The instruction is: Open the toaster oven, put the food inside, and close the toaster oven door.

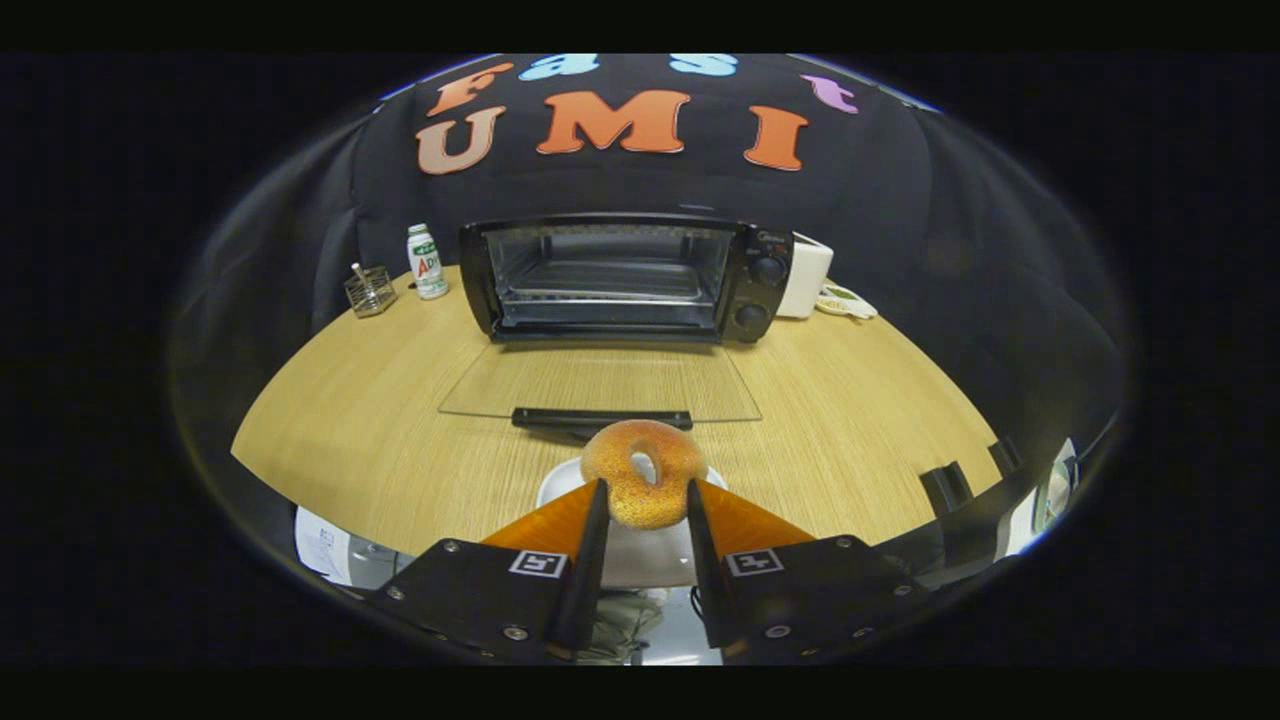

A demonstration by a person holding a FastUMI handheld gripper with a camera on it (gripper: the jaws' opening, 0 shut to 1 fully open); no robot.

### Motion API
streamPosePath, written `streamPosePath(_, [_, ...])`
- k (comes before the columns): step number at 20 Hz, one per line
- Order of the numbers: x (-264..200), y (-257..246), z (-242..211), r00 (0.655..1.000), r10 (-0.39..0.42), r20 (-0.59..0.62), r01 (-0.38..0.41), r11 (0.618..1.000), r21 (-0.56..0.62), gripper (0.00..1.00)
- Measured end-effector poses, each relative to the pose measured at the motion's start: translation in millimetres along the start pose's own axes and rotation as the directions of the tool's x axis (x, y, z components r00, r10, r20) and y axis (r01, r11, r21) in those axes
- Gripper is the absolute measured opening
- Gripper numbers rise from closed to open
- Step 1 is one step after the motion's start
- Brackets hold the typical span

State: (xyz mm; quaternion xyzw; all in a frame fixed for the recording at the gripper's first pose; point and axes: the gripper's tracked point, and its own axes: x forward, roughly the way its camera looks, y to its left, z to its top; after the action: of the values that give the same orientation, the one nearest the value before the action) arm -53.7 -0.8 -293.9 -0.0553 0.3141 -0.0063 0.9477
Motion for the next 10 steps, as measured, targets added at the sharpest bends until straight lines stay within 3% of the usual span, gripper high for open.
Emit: streamPosePath(10, [52.3, 10.3, 80.3, 0.997, 0.015, 0.082, -0.014, 1.000, -0.015, 0.43])
